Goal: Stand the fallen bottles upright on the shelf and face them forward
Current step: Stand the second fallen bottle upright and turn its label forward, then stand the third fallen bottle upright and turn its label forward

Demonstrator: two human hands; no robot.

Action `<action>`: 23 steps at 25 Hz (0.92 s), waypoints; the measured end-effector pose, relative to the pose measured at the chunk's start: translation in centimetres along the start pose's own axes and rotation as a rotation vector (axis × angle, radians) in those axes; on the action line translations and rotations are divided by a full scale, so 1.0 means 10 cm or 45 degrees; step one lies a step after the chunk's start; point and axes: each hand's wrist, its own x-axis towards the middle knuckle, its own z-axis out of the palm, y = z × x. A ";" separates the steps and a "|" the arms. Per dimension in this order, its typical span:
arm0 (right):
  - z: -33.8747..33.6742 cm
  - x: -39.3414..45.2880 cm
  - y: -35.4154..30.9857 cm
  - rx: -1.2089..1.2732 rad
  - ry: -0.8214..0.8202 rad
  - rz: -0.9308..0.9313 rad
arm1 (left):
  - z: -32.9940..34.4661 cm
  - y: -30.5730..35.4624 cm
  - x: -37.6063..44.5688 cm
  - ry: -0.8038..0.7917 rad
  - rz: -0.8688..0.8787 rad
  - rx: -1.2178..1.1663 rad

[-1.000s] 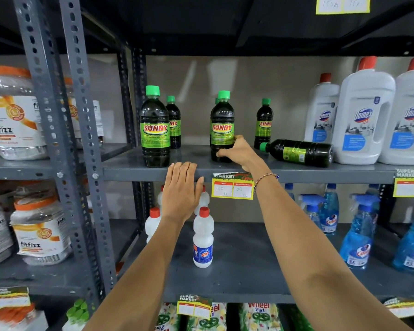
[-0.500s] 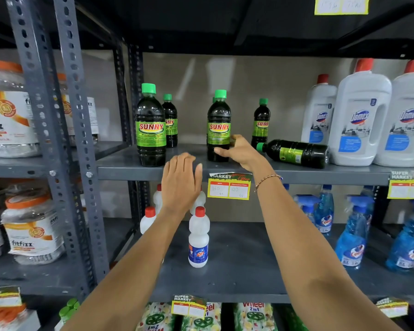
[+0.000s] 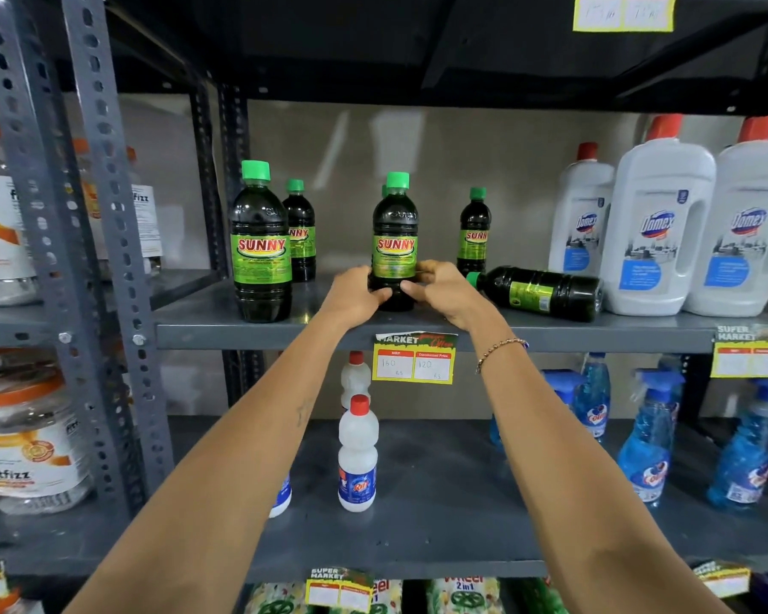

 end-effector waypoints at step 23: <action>-0.10 -0.66 -0.06 -0.019 0.042 -0.129 | 0.03 0.16 -0.72 0.493 0.032 -0.209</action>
